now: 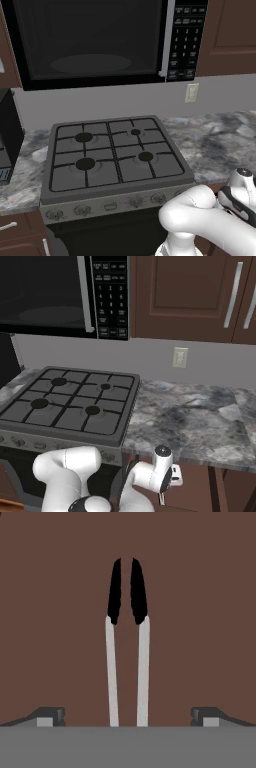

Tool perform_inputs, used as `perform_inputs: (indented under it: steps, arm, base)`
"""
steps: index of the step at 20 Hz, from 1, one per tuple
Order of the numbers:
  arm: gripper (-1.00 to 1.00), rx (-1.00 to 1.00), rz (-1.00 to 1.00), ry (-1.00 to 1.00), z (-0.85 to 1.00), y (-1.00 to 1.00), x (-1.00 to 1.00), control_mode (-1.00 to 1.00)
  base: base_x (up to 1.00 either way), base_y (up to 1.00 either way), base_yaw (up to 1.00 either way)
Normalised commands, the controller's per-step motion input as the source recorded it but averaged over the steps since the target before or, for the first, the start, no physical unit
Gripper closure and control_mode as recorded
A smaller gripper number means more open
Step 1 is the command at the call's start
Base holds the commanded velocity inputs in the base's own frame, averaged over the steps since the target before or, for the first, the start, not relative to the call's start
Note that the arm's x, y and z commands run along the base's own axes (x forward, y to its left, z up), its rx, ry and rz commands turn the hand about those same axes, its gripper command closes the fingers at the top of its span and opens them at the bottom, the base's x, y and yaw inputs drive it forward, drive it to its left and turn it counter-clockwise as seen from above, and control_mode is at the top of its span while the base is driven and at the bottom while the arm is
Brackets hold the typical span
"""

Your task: Take the tongs from the drawer on the right and place them on the dining counter next to the tray containing the hot dog.

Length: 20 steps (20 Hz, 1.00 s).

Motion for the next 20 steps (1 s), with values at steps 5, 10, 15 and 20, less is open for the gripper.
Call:
perform_inputs:
  steps: [5, 10, 15, 20]
  arm:
    - [-1.0, 0.0, 0.0, 0.0, -0.09, 0.0, 0.0, -1.0]
    - [-1.0, 0.0, 0.0, 0.0, -0.1, 0.0, 0.0, -1.0]
    - [-1.0, 0.0, 0.0, 0.0, -0.09, 0.0, 0.0, -1.0]
    - [-1.0, 0.0, 0.0, 0.01, 0.0, 0.0, 0.0, -1.0]
  base:
    - [0.0, 0.0, 0.0]
    - [0.0, 0.0, 0.0]
    - [0.0, 0.0, 0.0]
    - [0.0, 0.0, 0.0]
